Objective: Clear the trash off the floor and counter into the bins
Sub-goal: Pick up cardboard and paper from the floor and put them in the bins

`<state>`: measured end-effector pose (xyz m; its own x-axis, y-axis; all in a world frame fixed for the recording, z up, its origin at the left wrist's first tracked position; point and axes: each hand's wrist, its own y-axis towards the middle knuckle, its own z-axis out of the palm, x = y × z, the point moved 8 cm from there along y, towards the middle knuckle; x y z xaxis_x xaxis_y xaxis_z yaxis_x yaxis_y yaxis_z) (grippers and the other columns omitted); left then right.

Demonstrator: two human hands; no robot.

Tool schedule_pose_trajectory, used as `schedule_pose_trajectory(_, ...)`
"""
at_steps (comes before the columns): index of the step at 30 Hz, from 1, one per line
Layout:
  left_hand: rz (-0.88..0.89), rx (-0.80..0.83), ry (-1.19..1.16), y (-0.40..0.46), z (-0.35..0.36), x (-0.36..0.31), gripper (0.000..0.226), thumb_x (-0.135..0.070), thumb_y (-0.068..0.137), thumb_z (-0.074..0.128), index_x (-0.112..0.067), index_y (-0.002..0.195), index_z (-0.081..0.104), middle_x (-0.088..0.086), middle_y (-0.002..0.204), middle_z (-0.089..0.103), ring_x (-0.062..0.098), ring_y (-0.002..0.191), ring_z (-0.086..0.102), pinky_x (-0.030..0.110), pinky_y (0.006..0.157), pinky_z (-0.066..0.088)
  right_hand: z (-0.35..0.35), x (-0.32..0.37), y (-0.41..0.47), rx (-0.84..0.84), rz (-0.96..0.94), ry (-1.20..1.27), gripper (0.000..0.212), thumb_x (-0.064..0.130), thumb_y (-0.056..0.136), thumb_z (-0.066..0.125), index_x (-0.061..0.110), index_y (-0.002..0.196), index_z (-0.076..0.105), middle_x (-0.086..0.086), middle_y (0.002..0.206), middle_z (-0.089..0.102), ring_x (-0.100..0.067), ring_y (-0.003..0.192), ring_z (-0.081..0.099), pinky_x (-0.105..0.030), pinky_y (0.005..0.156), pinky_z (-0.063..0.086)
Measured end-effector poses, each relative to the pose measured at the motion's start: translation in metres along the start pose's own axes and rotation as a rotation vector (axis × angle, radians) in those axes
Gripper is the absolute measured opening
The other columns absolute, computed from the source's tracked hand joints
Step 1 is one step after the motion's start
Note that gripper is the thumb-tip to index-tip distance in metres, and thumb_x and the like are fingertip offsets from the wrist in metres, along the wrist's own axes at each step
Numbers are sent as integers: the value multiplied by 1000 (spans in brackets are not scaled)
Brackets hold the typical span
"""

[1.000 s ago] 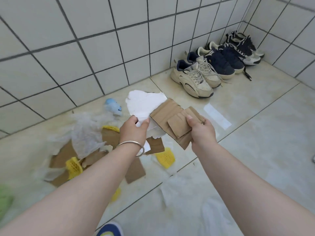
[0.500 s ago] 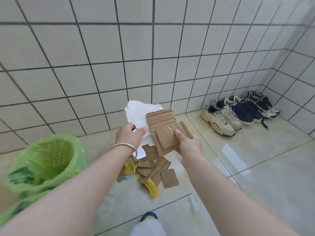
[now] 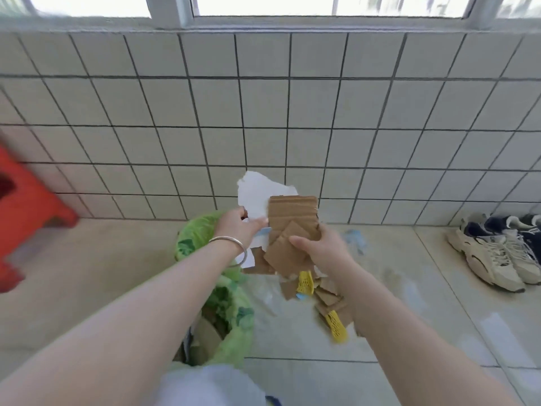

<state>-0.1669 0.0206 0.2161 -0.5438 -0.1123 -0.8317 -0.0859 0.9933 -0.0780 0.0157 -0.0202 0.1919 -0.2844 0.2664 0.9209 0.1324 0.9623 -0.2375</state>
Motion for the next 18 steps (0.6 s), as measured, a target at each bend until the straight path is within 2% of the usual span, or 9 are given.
schedule_pose_trajectory(2, -10, 11, 37, 0, -7, 7, 36, -33, 85, 62, -20, 65, 36, 4, 84, 42, 20, 80, 37, 28, 56, 27, 11, -1, 2, 17, -5, -5, 25, 28, 87, 64, 22, 108, 53, 5, 96, 58, -4, 71, 54, -8, 46, 42)
schedule_pose_trajectory(3, -10, 15, 56, 0, -9, 10, 37, -32, 85, 62, -18, 64, 34, 3, 78, 41, 20, 77, 37, 28, 55, 26, 16, -3, 3, 25, 2, -6, 23, 28, 87, 64, 23, 107, 53, 5, 95, 58, -5, 71, 55, -9, 47, 44)
schedule_pose_trajectory(5, -29, 14, 91, -1, -15, 20, 37, -31, 86, 59, -15, 64, 35, 3, 72, 39, 21, 74, 38, 28, 54, 26, 29, -9, 9, 33, 22, -19, 24, 29, 86, 65, 22, 107, 54, 3, 102, 63, -14, 83, 62, -22, 64, 54)
schedule_pose_trajectory(6, -38, 13, 93, 0, -16, 28, 36, -31, 87, 58, -13, 66, 36, 4, 74, 39, 21, 74, 38, 28, 54, 26, 37, -12, 13, 37, 36, -24, 26, 29, 85, 66, 21, 108, 56, 0, 106, 66, -18, 89, 63, -30, 73, 56)
schedule_pose_trajectory(7, -49, 11, 95, 2, -19, 38, 33, -31, 88, 57, -11, 70, 38, 5, 76, 40, 21, 75, 38, 28, 55, 26, 47, -15, 16, 44, 45, -36, 29, 30, 85, 66, 19, 110, 58, -2, 107, 66, -20, 91, 63, -32, 78, 55)
schedule_pose_trajectory(11, -139, 0, 83, 6, -34, 92, 26, -29, 88, 57, -7, 83, 44, 8, 86, 45, 21, 80, 40, 29, 59, 28, 96, -27, 21, 86, 64, -104, 41, 36, 85, 65, 12, 117, 61, -4, 103, 66, -21, 90, 61, -28, 73, 48)
schedule_pose_trajectory(14, -273, -14, 45, 1, -48, 139, 25, -26, 87, 58, -7, 85, 41, 7, 87, 43, 22, 81, 39, 30, 61, 29, 136, -37, 22, 146, 60, -232, 41, 40, 89, 58, 12, 118, 59, 1, 92, 59, -15, 78, 54, -24, 58, 42)
schedule_pose_trajectory(15, -318, -22, 22, -1, -51, 155, 25, -24, 86, 60, -6, 91, 43, 10, 92, 47, 24, 86, 44, 31, 66, 33, 149, -41, 23, 171, 57, -285, 42, 41, 90, 56, 11, 120, 57, 1, 93, 59, -16, 81, 55, -25, 60, 42)
schedule_pose_trajectory(18, -432, -90, -84, -12, -58, 201, 41, -18, 83, 64, -2, 117, 48, 19, 114, 56, 35, 110, 53, 36, 85, 42, 183, -64, 24, 227, 75, -416, 50, 42, 92, 51, 12, 132, 50, -5, 123, 61, -27, 111, 57, -29, 80, 43)
